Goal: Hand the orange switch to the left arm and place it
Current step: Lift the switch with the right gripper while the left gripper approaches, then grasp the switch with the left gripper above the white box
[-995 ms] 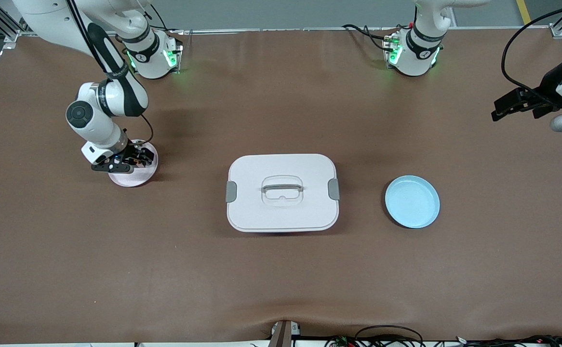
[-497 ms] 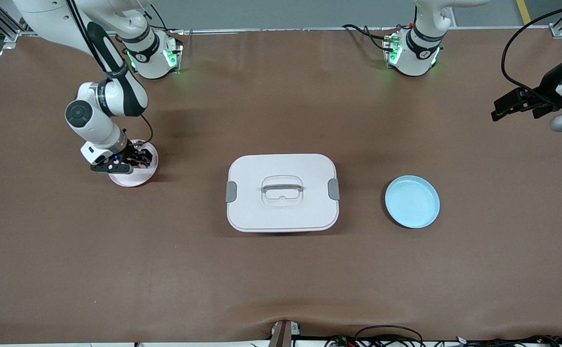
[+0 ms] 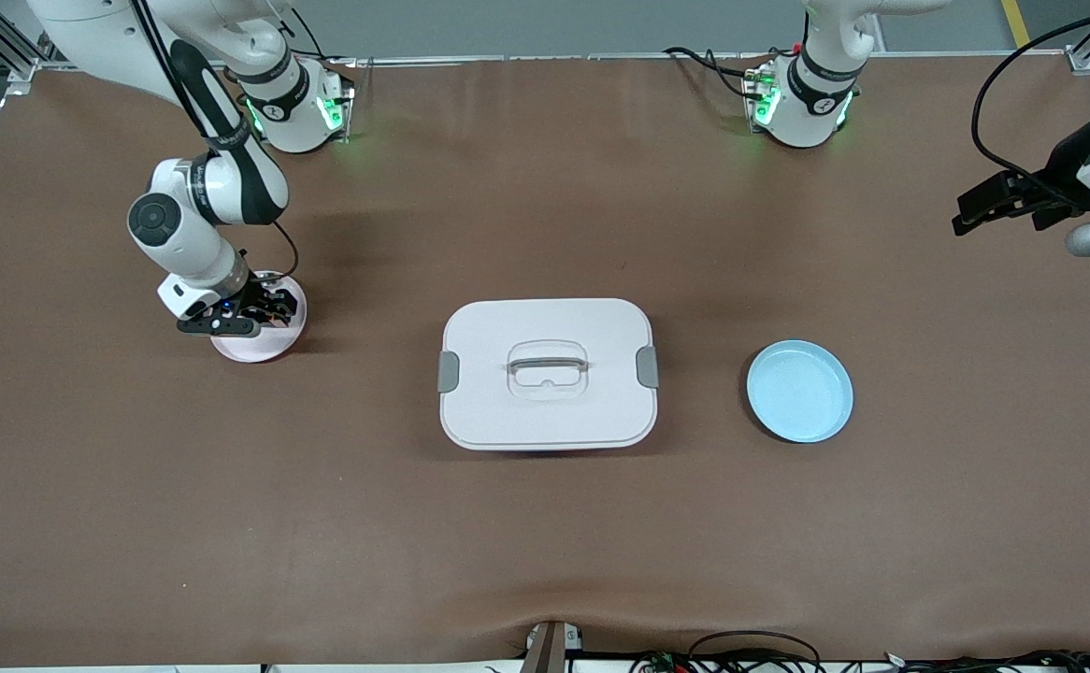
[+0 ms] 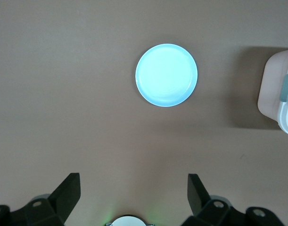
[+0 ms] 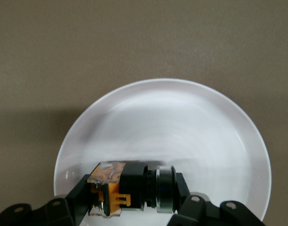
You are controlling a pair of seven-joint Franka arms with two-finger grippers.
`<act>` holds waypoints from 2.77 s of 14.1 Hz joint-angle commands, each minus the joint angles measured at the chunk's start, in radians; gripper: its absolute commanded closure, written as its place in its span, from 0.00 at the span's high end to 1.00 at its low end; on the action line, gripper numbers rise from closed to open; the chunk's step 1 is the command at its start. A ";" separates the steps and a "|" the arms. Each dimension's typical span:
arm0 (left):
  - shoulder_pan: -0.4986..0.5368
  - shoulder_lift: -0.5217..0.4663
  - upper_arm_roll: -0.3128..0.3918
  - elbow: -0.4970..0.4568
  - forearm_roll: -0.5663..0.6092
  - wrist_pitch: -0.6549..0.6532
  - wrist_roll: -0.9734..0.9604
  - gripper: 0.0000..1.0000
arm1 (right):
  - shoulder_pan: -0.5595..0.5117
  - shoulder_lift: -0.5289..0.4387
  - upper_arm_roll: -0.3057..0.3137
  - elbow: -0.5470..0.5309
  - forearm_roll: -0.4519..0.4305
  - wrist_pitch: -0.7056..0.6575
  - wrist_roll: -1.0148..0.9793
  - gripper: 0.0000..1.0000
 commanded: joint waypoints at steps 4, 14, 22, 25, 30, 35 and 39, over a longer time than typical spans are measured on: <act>0.037 -0.004 0.004 -0.003 -0.199 -0.012 0.013 1.00 | 0.001 -0.173 -0.007 0.229 0.003 -0.563 0.037 0.00; 0.143 -0.260 -0.002 -0.464 -0.773 0.196 0.189 1.00 | 0.122 -0.153 -0.004 0.697 0.247 -1.110 0.482 0.00; 0.145 -0.429 -0.198 -0.752 -1.109 0.457 0.280 1.00 | 0.288 -0.093 -0.004 0.887 0.471 -1.110 0.911 0.00; 0.146 -0.440 -0.342 -0.772 -1.223 0.589 0.271 1.00 | 0.383 -0.020 -0.005 1.001 0.522 -1.098 1.133 0.00; 0.145 -0.426 -0.573 -0.769 -1.418 0.801 0.260 1.00 | 0.498 0.131 -0.004 1.234 0.534 -1.093 1.444 0.00; 0.145 -0.361 -0.705 -0.743 -1.542 0.905 0.231 1.00 | 0.577 0.198 -0.004 1.326 0.580 -0.965 1.662 0.00; 0.154 -0.320 -0.728 -0.706 -1.565 0.938 0.219 1.00 | 0.638 0.224 -0.005 1.323 0.571 -0.928 1.698 0.00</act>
